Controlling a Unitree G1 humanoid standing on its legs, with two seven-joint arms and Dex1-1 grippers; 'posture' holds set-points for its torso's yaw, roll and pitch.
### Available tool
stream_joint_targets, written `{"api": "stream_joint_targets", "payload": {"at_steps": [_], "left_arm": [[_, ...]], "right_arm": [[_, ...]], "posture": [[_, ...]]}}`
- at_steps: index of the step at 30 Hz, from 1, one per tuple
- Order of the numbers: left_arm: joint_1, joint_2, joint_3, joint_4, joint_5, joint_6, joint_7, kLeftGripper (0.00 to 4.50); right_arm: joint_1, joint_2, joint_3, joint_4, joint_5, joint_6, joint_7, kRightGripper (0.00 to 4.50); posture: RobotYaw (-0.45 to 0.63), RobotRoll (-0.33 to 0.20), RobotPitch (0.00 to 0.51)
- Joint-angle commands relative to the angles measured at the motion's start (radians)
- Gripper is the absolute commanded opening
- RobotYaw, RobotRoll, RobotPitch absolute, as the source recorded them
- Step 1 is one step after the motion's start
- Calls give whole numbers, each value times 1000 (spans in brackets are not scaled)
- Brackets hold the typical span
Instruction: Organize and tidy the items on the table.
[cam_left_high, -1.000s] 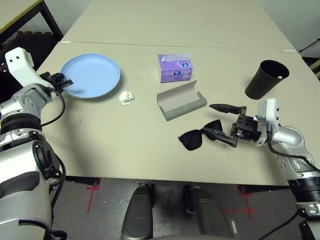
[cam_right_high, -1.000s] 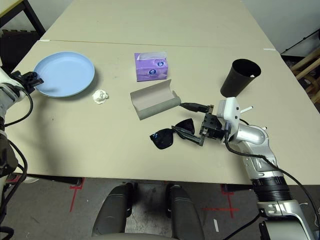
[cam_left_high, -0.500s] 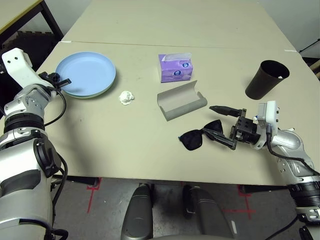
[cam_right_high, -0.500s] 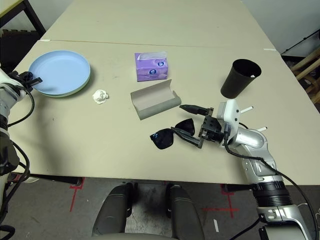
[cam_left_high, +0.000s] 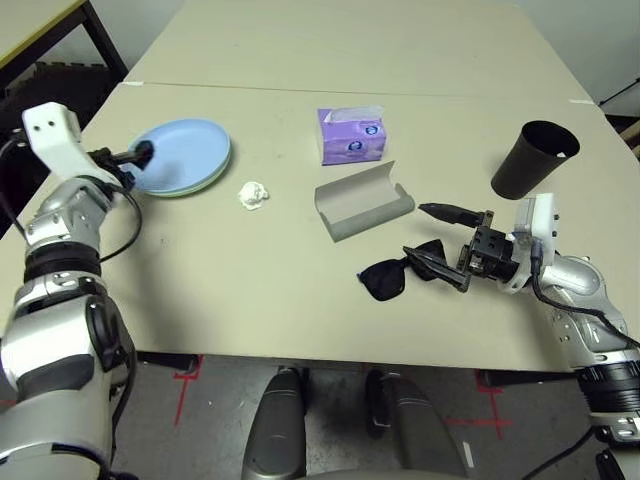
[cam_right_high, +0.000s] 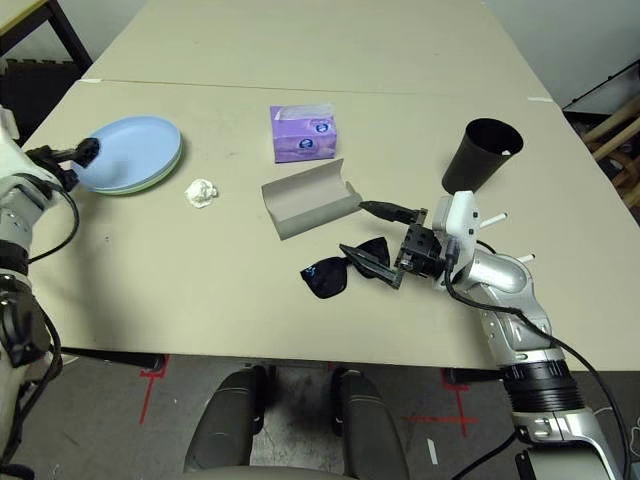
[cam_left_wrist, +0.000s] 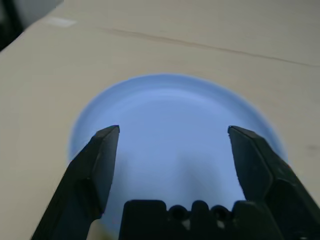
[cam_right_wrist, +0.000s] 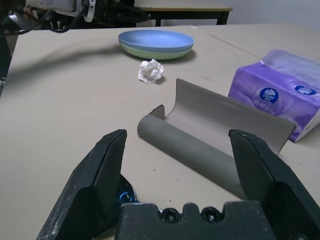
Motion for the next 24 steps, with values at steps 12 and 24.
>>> {"api": "stream_joint_targets", "payload": {"at_steps": [12,24], "left_arm": [[142,-28,-25,-278,-42,14,-107,4476],[133,41,-133,-311,-35,125,-310,4476]], "right_arm": [[5,45,-18,9,2,9,-48,4500],[1,49,-27,-42,17,64,-91,4500]], "posture": [[192,0,172],[183,0,162]]}}
